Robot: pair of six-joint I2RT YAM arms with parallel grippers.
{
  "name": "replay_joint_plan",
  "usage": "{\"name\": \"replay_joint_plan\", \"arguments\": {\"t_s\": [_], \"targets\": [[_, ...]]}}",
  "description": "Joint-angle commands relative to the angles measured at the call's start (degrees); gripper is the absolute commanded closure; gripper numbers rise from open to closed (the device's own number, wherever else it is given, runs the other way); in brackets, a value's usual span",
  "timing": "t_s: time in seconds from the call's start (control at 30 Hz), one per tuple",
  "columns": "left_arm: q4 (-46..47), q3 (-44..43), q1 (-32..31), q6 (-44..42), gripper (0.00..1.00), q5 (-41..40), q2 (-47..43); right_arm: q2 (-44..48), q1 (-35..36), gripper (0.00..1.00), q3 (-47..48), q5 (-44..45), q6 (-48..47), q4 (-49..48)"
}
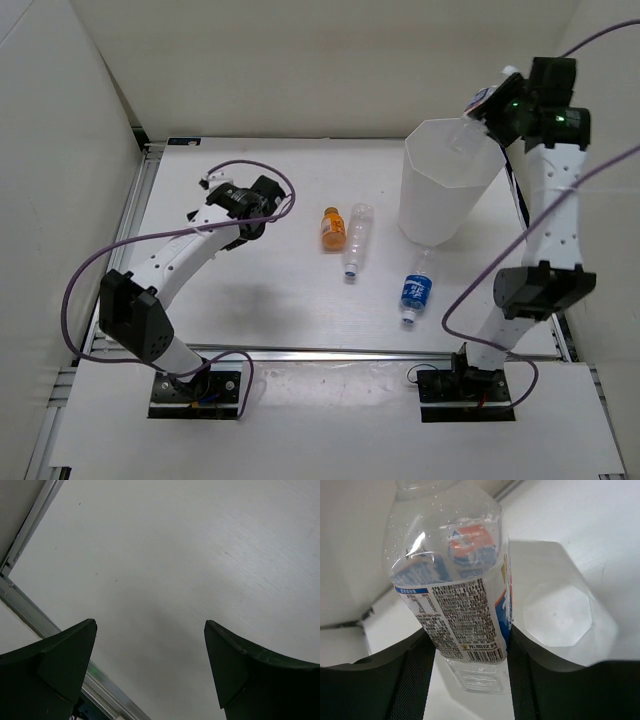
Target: Put the plastic bottles in the bin
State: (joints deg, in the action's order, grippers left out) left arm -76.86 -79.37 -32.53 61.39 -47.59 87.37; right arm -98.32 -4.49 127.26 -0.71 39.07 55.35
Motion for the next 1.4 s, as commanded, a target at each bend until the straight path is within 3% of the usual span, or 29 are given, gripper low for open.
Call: {"name": "replay_joint_plan", "arguments": {"t_s": [0.0, 0.03, 0.1, 0.13, 0.2, 0.4, 0.53, 1.03, 1.37], "targets": [[3.47, -6.66, -0.60, -6.27, 0.00, -0.76, 2.62, -1.69, 2.55, 0.48, 2.37, 2.03, -6.10, -3.15], [3.47, -9.63, -0.60, -7.06, 0.00, -0.14, 3.50, -3.18, 3.08, 0.32, 3.33, 1.33, -7.15, -3.15], [4.78, -12.37, -0.60, -9.17, 0.00, 2.49, 6.05, -3.19, 3.61, 0.15, 5.27, 3.95, -8.57, -1.13], [4.79, -14.73, -0.60, -9.70, 0.00, 3.55, 6.84, -1.62, 4.48, 0.00, 4.15, 4.75, -8.57, -1.12], [6.89, -16.77, -0.60, -12.50, 0.00, 6.27, 9.46, 1.36, 4.49, 0.00, 0.55, 5.28, -7.96, -1.12], [18.14, -23.27, -0.60, -22.17, 0.00, 25.95, 18.42, 10.69, 4.49, 0.00, -9.74, 5.98, -7.96, -1.57], [20.79, -28.81, 0.54, -22.19, 0.00, 37.72, 24.94, 12.80, 4.49, 0.00, -12.21, 4.50, -8.48, -0.07], [25.80, -43.75, 0.54, -24.12, 0.00, 47.59, 41.72, 10.17, 3.97, 0.00, -11.25, 0.18, -7.34, -0.60], [25.80, -43.23, 1.07, -26.93, 0.00, 49.79, 47.61, 9.11, 3.96, 0.00, -10.72, -0.87, -7.34, -0.60]]}}
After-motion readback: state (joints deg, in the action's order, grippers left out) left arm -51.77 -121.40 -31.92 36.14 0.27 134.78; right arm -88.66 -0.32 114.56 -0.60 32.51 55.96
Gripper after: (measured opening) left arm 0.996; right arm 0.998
